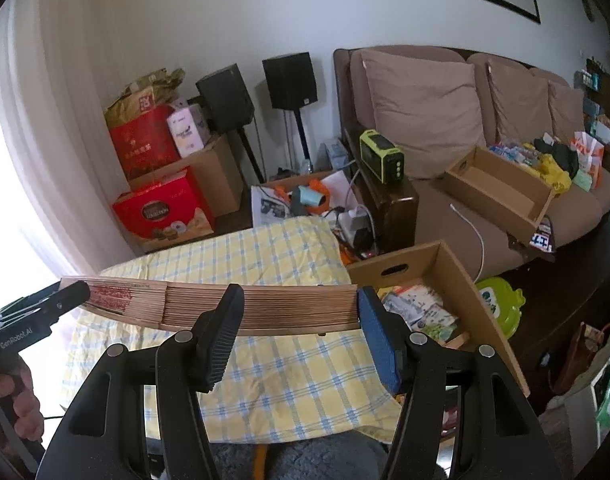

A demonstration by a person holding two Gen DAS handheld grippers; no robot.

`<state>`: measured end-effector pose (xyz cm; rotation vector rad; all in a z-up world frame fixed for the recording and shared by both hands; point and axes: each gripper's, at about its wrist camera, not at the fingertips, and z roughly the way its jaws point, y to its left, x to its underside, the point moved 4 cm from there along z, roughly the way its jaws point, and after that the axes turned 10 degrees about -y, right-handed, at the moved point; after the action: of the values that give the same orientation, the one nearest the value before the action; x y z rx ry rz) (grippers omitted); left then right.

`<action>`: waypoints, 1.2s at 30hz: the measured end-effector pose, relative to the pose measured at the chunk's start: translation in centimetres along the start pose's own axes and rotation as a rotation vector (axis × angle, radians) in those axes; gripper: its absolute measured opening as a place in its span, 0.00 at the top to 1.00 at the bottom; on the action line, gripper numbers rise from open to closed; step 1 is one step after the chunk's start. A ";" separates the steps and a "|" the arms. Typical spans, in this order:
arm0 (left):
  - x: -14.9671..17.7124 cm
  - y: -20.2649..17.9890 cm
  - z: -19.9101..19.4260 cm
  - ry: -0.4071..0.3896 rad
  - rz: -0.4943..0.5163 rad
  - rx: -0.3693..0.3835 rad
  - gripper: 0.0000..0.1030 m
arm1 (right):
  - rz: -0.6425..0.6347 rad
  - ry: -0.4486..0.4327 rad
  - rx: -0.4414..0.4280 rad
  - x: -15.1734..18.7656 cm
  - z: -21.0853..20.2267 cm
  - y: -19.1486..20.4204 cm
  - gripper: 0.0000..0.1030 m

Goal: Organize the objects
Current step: 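Lift and carry the wooden fan over the box with both grippers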

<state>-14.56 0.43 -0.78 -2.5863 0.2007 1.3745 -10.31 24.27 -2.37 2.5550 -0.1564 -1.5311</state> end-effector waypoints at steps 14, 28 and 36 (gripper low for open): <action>-0.8 -8.1 1.8 -0.007 0.107 0.049 0.29 | 0.080 -0.017 0.085 -0.4 -1.3 -6.3 0.41; 0.3 -18.1 8.2 0.071 0.239 0.159 0.29 | 0.195 0.009 0.251 2.1 -1.3 -16.2 0.41; 3.2 -22.4 15.0 0.158 0.339 0.153 0.30 | 0.259 0.078 0.332 5.9 0.6 -20.6 0.41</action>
<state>-20.00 25.75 -9.00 -2.6138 0.7681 1.1932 -7.89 43.40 -11.62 2.6948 -0.7584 -1.4042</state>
